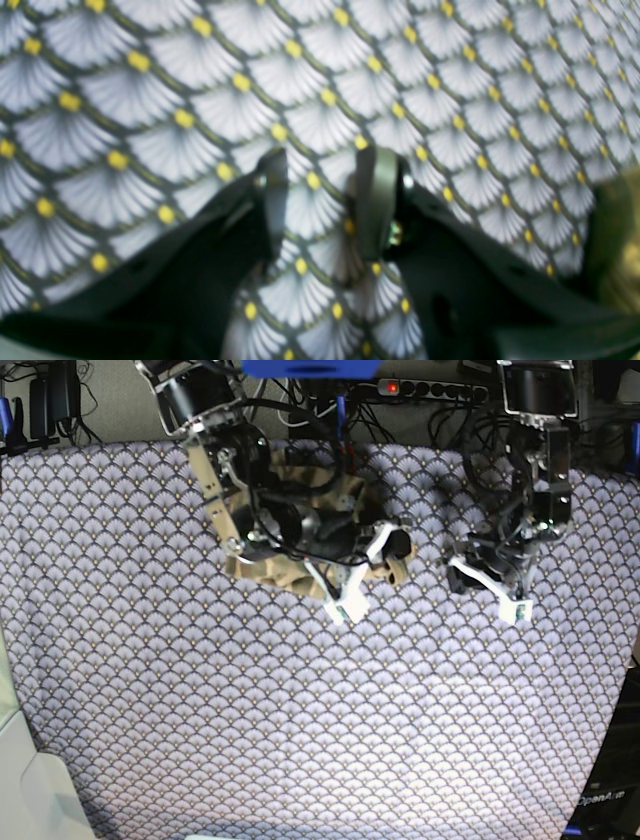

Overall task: Fold the T-shirt properly
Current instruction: 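Release the folded end and pull the right gripper back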

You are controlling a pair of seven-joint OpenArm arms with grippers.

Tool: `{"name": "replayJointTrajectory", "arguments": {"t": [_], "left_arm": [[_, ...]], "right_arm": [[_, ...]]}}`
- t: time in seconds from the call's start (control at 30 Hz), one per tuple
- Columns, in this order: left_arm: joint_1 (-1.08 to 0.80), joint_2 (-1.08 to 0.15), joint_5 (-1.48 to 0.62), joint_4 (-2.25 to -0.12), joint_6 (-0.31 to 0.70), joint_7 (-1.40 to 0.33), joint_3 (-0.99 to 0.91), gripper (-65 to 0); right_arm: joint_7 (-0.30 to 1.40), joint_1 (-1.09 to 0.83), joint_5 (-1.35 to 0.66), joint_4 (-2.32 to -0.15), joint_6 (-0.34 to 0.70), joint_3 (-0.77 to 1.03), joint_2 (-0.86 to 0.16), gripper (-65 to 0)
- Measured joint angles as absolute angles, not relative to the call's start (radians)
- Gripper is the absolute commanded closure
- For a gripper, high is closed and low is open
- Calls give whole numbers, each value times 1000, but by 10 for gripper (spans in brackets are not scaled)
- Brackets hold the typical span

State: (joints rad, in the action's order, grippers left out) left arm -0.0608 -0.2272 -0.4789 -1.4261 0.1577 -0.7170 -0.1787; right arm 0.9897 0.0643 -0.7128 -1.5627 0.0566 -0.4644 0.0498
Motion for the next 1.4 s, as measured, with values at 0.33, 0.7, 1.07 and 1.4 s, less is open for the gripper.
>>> {"name": "replayJointTrajectory", "arguments": {"t": [0.33, 0.7, 1.07, 1.4], "left_arm": [[-58, -226, -475, -1430, 157, -716, -172, -225], [-58, -227, -475, -1434, 157, -714, -170, -226], [-56, -221, -482, -1435, 158, -714, -169, -226], [-89, -175, -476, -1546, 153, -723, -168, -86]], "right_arm": [[1099, 92, -706, -1698, 52, -468, -55, -157], [1229, 133, -713, -1831, -117, -467, -130, -215], [1158, 65, -718, -1952, -121, -362, -186, -183], [1143, -4, -718, -1952, -122, -227, -247, -8]]}}
